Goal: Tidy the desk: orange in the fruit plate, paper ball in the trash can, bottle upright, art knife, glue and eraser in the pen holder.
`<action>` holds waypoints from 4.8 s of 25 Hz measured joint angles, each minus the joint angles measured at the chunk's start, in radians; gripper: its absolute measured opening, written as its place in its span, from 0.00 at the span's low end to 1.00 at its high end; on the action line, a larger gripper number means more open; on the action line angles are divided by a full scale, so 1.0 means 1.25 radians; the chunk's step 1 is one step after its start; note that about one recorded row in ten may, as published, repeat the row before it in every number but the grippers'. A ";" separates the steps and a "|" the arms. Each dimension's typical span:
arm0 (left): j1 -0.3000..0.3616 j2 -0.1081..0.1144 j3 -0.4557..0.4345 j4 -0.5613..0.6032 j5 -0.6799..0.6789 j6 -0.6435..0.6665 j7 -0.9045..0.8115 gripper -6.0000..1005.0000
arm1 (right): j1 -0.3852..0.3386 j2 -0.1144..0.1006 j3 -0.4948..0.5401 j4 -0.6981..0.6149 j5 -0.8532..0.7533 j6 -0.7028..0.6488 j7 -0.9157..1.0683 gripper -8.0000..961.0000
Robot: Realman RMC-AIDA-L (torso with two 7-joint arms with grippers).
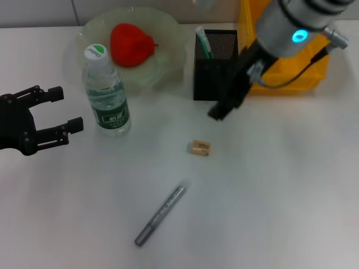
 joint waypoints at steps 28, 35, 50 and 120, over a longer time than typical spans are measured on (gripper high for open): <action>-0.033 -0.005 0.001 -0.039 0.046 -0.029 0.002 0.81 | 0.029 0.007 -0.338 0.285 0.086 0.341 0.028 0.58; -0.034 -0.005 0.001 -0.039 0.046 -0.029 0.000 0.81 | 0.032 0.007 -0.397 0.313 0.121 0.391 0.032 0.55; -0.034 -0.006 0.000 -0.039 0.046 -0.027 -0.001 0.81 | 0.033 0.007 -0.391 0.336 0.152 0.392 0.035 0.46; -0.091 -0.054 0.435 0.737 0.443 0.108 -0.923 0.81 | -0.457 -0.006 0.391 -0.123 0.403 -0.100 -0.659 0.70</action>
